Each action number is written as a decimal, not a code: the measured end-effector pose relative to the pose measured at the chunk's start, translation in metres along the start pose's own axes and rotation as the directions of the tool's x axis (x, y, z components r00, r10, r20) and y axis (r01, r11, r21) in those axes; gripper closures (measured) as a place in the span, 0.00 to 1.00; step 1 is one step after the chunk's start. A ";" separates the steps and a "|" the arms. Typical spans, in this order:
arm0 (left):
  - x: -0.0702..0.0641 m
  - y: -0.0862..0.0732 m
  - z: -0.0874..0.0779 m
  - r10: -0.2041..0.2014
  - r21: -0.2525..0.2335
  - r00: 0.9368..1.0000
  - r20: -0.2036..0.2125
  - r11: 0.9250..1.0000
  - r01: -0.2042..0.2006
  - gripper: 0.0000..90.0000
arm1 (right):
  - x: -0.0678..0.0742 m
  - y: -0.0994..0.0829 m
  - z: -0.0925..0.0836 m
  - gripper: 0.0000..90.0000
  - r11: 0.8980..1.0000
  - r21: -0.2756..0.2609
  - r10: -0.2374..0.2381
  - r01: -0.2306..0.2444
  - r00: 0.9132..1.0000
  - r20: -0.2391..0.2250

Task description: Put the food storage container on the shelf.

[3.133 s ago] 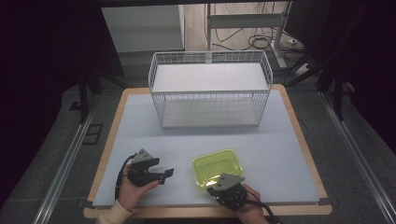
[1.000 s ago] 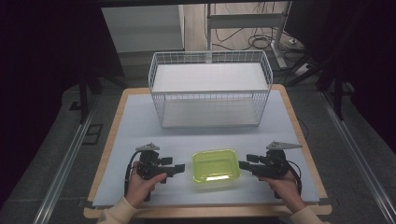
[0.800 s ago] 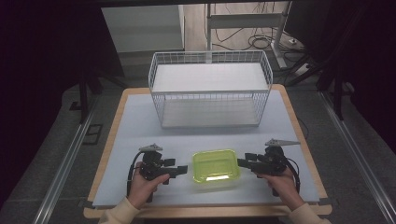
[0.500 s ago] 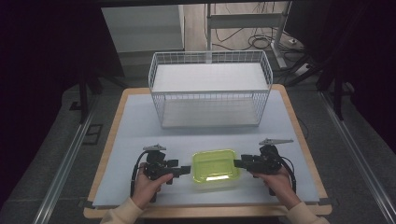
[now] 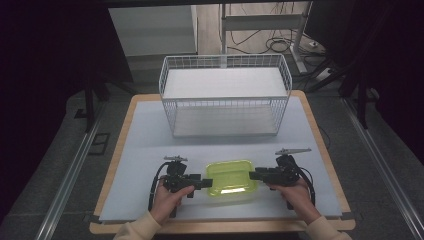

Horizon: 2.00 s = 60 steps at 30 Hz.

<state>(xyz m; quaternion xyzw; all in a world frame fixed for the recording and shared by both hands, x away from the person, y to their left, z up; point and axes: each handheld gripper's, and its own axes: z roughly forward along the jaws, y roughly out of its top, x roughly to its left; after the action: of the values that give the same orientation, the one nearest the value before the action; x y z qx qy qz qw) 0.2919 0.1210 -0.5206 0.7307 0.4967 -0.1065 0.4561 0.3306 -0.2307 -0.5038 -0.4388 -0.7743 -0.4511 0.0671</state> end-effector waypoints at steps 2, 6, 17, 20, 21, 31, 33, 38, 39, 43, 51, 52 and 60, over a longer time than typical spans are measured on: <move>0.000 0.000 0.000 -0.007 -0.003 1.000 -0.002 1.000 0.007 0.37 | 0.000 0.000 0.000 0.61 1.000 0.003 0.002 -0.002 1.000 -0.002; 0.002 0.001 0.003 -0.046 -0.013 0.999 0.023 0.999 0.047 0.49 | -0.001 -0.001 0.002 0.66 1.000 0.024 0.018 -0.018 1.000 -0.013; 0.000 -0.001 0.001 -0.036 -0.017 0.998 0.056 0.999 0.037 0.78 | -0.005 -0.003 0.004 0.81 0.995 0.041 0.088 -0.086 0.994 -0.065; -0.002 -0.001 -0.005 -0.016 -0.046 0.998 0.059 0.999 0.019 0.84 | -0.002 -0.003 -0.001 0.87 0.993 0.011 0.114 -0.114 0.991 -0.071; -0.003 0.000 -0.007 -0.008 -0.054 0.998 0.061 0.998 0.011 0.86 | 0.000 -0.003 -0.002 0.88 0.994 0.005 0.107 -0.107 0.992 -0.072; -0.007 0.000 -0.013 0.035 -0.079 0.998 0.056 0.996 -0.031 0.90 | 0.010 -0.003 -0.007 0.90 0.998 -0.036 0.052 -0.054 0.997 -0.050; -0.009 0.001 -0.015 0.052 -0.086 0.998 0.047 0.995 -0.048 0.90 | 0.012 -0.002 -0.009 0.89 0.998 -0.045 0.038 -0.040 0.998 -0.050; -0.011 0.001 -0.018 0.073 -0.096 0.997 0.034 0.993 -0.070 0.90 | 0.016 -0.001 -0.010 0.89 0.998 -0.059 0.022 -0.025 0.999 -0.047; -0.012 0.001 -0.018 0.077 -0.096 0.997 0.030 0.993 -0.074 0.90 | 0.016 -0.001 -0.010 0.89 0.998 -0.059 0.022 -0.025 0.999 -0.047; -0.013 0.003 -0.022 0.095 -0.105 0.995 0.025 0.990 -0.092 0.90 | 0.023 0.001 -0.013 0.89 0.997 -0.078 -0.006 0.004 0.999 -0.032; -0.019 0.006 -0.031 0.141 -0.130 0.990 -0.001 0.982 -0.140 0.89 | 0.030 0.005 -0.015 0.89 0.994 -0.101 -0.035 0.032 0.999 -0.031; -0.020 0.007 -0.034 0.146 -0.134 0.989 -0.003 0.980 -0.145 0.89 | 0.033 0.008 -0.016 0.89 0.993 -0.107 -0.045 0.042 0.999 -0.027; -0.022 0.020 -0.043 0.163 -0.150 0.987 0.003 0.975 -0.161 0.90 | 0.041 0.020 -0.020 0.89 0.989 -0.131 -0.068 0.065 0.997 -0.020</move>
<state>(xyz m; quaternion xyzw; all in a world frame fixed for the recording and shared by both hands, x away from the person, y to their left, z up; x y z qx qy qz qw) 0.2851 0.1390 -0.4719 0.7318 0.4384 -0.0372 0.5205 0.3144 -0.2169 -0.4590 -0.4106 -0.7566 -0.5078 0.0324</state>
